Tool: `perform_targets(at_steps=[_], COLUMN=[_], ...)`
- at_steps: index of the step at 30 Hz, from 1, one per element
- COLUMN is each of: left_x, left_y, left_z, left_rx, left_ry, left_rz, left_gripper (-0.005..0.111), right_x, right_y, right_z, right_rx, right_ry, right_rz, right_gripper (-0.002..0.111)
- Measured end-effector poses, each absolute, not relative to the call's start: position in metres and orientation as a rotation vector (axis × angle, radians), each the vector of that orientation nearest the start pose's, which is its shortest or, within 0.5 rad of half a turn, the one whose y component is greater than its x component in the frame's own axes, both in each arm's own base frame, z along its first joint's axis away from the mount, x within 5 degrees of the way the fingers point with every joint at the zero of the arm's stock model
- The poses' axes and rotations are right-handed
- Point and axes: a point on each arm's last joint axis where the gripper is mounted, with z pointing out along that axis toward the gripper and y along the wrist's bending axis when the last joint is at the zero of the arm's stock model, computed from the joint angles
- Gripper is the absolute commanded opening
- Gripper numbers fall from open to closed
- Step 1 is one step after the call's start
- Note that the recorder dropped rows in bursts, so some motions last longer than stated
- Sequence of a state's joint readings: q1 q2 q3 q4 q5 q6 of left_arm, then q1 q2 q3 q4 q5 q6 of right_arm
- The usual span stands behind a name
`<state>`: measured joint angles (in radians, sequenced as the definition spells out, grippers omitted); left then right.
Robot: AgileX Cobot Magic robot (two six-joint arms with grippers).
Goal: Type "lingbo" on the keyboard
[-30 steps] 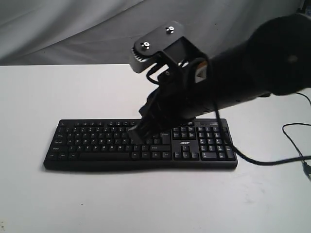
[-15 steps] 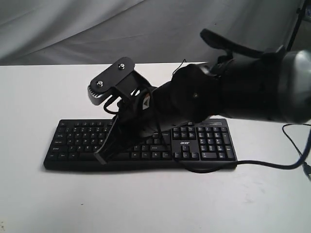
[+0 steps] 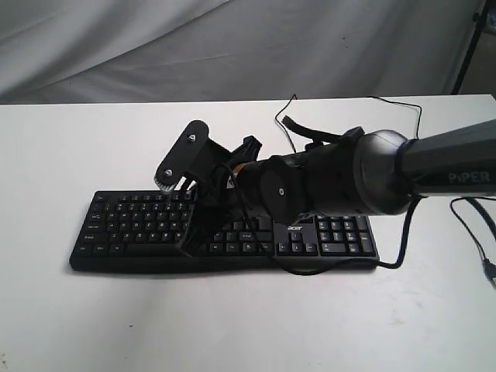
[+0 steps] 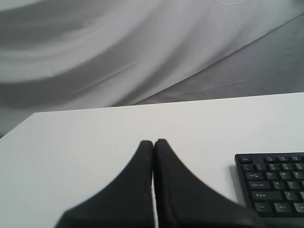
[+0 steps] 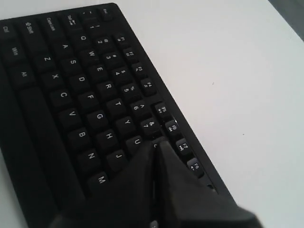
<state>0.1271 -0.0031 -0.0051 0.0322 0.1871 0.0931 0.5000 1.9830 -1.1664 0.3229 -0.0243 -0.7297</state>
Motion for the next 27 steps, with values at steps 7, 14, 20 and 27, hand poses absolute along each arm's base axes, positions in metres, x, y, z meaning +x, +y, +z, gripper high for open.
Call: perform_targets(at_steps=[7,14,20,27], left_x=[0.055,0.055,0.055,0.055], left_y=[0.008,0.008,0.008,0.008], left_z=[0.198,0.198,0.198,0.198], left_rx=[-0.007,-0.007,-0.007,-0.007], left_ry=[1.666,1.666,1.666,1.666], left_rz=[0.196,0.196,0.196,0.196], left_gripper=[0.001,0.001,0.001,0.001], right_x=[0.37,0.372,0.371,0.364], right_y=[0.201,0.199,0.195,0.191], right_z=[0.136,0.133,0.131,0.12], right_rx=[-1.05,-1.044,-1.043,-1.064], right_ry=[2.064,2.063,2.076,2.111], right_rz=[0.016,0.008,0.003,0.001], right_gripper=[0.0,0.0,0.0,0.0])
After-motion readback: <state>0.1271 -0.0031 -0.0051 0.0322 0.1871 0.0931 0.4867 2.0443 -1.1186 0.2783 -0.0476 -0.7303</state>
